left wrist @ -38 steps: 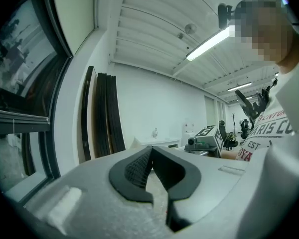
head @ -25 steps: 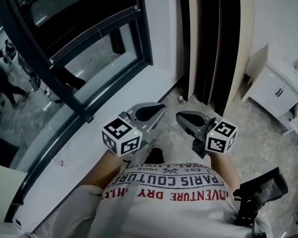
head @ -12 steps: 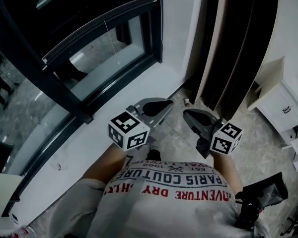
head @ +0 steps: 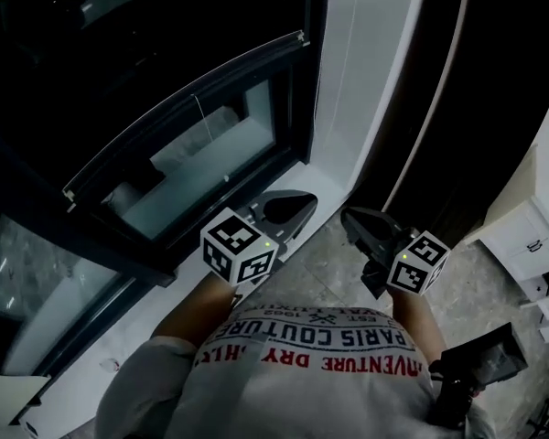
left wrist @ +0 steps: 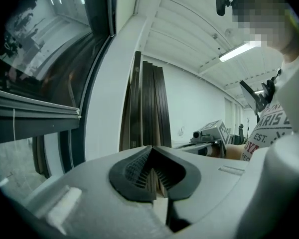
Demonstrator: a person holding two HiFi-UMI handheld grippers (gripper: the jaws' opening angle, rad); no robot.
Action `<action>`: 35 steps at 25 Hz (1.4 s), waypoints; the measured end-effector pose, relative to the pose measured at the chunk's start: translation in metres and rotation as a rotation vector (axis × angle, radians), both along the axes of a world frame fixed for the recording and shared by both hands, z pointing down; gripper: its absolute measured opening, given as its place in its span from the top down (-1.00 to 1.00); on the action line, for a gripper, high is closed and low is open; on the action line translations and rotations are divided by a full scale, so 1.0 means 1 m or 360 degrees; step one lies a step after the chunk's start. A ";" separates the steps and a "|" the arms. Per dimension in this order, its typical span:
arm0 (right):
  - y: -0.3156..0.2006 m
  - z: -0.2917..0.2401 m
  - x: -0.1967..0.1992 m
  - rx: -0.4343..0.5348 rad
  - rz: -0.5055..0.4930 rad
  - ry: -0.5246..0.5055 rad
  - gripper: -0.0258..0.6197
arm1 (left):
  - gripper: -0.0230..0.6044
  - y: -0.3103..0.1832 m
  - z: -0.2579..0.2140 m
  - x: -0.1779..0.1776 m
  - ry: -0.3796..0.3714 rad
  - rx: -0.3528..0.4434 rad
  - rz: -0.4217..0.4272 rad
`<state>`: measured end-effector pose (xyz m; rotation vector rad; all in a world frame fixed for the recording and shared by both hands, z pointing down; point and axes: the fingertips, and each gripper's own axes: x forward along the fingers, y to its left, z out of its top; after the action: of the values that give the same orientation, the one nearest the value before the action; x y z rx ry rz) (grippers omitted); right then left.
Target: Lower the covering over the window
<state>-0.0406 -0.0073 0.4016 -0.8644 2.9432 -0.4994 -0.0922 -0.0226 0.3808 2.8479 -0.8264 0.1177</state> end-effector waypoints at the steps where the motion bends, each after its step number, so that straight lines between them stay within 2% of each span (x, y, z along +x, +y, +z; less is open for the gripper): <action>1: -0.012 0.000 -0.004 0.0000 0.0001 0.0001 0.90 | 0.92 -0.012 0.000 -0.004 0.0000 0.0005 0.0000; 7: -0.059 0.008 -0.018 -0.0011 0.0023 0.0013 0.90 | 0.92 -0.067 0.009 -0.029 0.0012 -0.0007 -0.0030; 12: -0.084 0.003 -0.022 -0.0082 -0.0020 -0.0147 0.90 | 0.92 -0.092 0.013 -0.036 0.0025 -0.0009 -0.0052; 20: -0.128 0.013 -0.032 -0.0044 -0.0046 -0.0057 0.90 | 0.92 -0.132 0.025 -0.044 0.0037 -0.0054 -0.0104; 26: -0.183 0.020 -0.032 -0.0008 -0.0058 0.0041 0.90 | 0.92 -0.177 0.028 -0.038 0.0023 -0.0078 -0.0129; 32: -0.240 0.018 -0.039 -0.0019 -0.0111 -0.0009 0.90 | 0.92 -0.224 0.029 -0.030 -0.0004 -0.0091 -0.0146; 35: -0.269 0.023 -0.034 -0.0028 -0.0088 0.0012 0.90 | 0.92 -0.249 0.035 -0.025 -0.0006 -0.0117 -0.0166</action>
<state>-0.0751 -0.2767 0.4248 -0.7905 2.9812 -0.5266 -0.1173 -0.2720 0.4157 2.7312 -0.9489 0.1364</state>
